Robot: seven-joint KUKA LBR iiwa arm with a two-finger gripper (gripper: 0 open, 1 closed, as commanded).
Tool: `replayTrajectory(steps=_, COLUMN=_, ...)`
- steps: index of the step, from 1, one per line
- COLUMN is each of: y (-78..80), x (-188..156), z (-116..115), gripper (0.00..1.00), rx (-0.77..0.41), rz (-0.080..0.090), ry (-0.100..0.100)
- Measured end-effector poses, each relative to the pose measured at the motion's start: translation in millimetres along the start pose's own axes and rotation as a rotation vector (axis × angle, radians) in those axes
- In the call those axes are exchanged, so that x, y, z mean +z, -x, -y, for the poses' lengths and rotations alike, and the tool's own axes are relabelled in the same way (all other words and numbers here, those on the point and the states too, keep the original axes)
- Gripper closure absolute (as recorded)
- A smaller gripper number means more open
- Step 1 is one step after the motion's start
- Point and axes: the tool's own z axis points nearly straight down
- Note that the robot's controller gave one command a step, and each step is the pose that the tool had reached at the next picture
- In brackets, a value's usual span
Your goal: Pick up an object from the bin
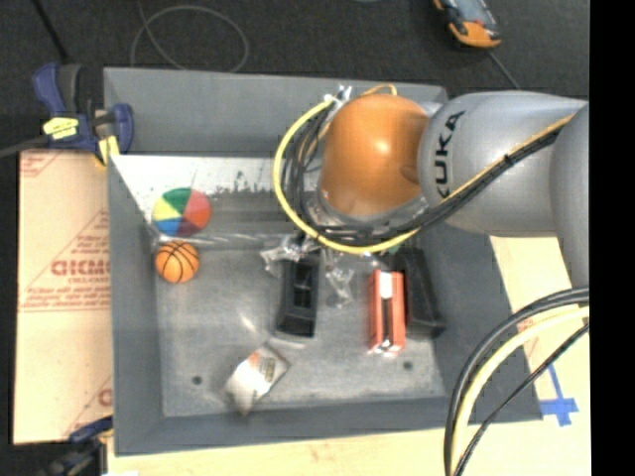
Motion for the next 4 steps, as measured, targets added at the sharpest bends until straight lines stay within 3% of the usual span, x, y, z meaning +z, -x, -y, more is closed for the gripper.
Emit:
replayTrajectory(steps=1, y=11.4, x=39.9, z=7.0, gripper=1.00, rx=-0.249, rz=0.002, ry=-0.004)
replayTrajectory(steps=4, y=11.1, x=27.9, z=6.3, gripper=1.00, rx=-0.245, rz=0.001, ry=0.001)
